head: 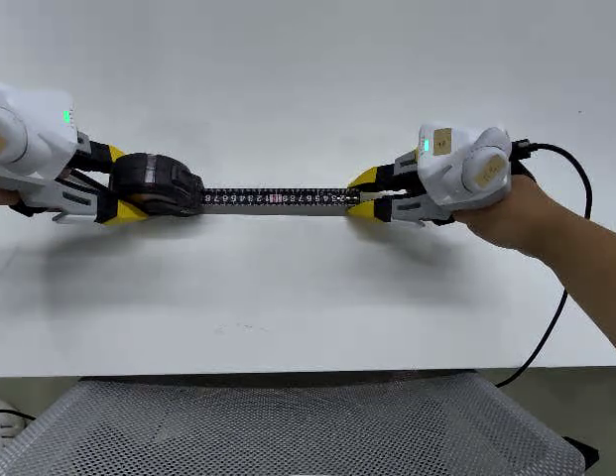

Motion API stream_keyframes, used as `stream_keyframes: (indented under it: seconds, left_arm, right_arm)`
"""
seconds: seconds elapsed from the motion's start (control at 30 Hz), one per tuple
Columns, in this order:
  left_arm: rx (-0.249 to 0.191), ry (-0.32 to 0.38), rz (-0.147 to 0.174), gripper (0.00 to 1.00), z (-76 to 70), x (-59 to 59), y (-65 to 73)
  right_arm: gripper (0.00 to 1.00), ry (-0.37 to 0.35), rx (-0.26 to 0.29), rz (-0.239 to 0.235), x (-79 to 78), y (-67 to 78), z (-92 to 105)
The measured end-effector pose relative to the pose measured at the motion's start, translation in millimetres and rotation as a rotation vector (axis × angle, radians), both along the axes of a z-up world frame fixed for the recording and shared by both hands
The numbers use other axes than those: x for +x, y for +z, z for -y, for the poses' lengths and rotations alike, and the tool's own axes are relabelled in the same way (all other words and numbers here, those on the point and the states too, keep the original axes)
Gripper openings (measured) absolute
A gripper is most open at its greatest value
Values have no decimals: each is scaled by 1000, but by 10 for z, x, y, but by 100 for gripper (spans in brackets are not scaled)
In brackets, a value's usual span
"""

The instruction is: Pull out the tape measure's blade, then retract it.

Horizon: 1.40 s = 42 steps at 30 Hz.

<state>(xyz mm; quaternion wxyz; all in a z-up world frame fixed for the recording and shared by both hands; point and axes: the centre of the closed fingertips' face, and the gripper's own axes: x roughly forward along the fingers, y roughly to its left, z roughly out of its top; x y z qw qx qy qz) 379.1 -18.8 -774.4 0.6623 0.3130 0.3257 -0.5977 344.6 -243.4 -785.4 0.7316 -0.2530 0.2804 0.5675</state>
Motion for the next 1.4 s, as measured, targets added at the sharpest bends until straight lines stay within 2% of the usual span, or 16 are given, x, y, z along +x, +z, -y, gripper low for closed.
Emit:
stream_keyframes:
  seconds: [1.4]
  left_arm:
    - [4, -1, 2, 26, 4, 11, -18]
  right_arm:
    - [9, -39, -46, -8, -60, -35, 401]
